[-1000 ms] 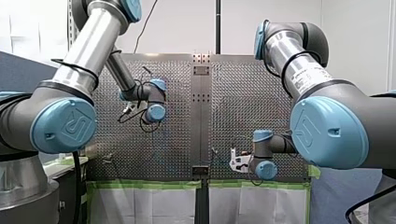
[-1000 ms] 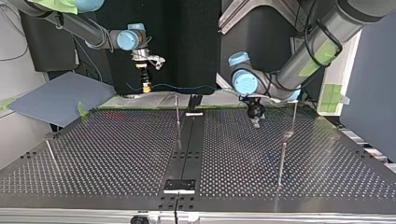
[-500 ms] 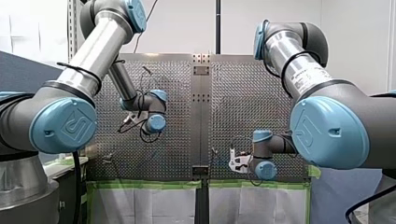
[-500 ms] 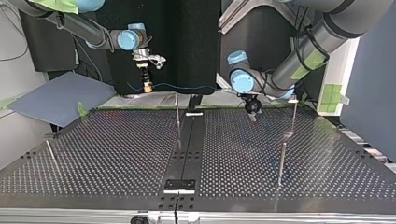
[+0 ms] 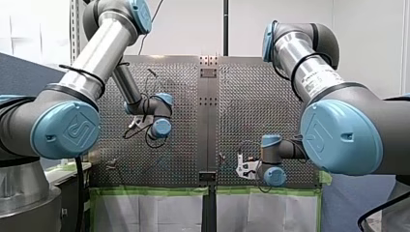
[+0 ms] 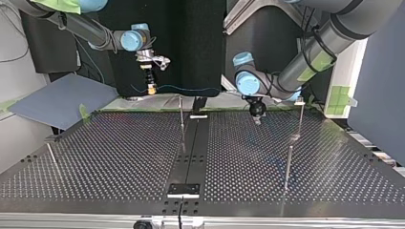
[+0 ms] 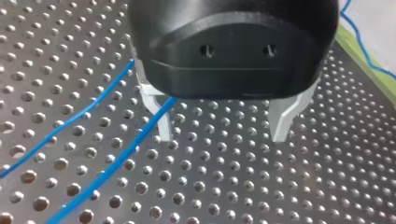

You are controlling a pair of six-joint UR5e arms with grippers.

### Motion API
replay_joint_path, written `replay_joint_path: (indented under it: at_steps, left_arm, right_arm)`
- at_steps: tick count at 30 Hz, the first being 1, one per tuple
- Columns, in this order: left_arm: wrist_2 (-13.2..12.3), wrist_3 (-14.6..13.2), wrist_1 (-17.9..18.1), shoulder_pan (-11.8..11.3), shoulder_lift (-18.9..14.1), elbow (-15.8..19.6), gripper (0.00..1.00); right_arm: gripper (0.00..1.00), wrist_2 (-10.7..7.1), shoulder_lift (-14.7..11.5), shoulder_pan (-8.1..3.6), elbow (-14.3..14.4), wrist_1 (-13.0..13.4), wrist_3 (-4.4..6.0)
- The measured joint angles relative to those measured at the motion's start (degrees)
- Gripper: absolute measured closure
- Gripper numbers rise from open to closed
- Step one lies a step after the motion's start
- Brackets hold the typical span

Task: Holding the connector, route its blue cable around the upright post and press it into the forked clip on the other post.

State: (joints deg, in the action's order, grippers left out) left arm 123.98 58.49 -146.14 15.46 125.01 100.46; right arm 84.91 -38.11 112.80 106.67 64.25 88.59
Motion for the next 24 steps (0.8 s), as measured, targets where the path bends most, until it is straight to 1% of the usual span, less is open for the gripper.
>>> replay_joint_path:
  at_steps: [4,7,11,13,15,18,24]
  left_arm:
    - [-0.4,1.0,0.1,-0.2,0.1,0.0,0.0]
    - [-0.2,1.6,-0.1,-0.1,0.9,-0.3,0.0]
    - [1.0,1.8,-1.1,0.1,2.6,-1.6,0.0]
    - [2.0,2.5,-1.0,0.2,3.8,-2.5,0.0]
    - [2.3,3.4,-0.4,0.3,4.8,-3.0,0.0]
    - [1.6,4.9,1.0,0.5,6.5,-3.4,0.0]
    - [-1.3,8.1,4.1,0.8,9.7,-4.0,0.0]
  right_arm:
    - [0.93,0.0,0.0,0.08,0.0,-0.3,0.07]
    - [0.93,0.0,0.0,0.09,0.0,-0.5,0.09]
    - [0.93,0.0,0.0,0.16,0.0,-0.7,0.1]
    - [0.93,0.0,0.0,0.17,0.0,-0.7,0.11]
    - [0.93,0.0,0.0,0.17,0.0,-0.7,0.11]
    - [0.93,0.0,0.0,0.18,0.0,-0.6,0.1]
    - [0.93,0.0,0.0,0.19,0.0,-0.5,0.05]
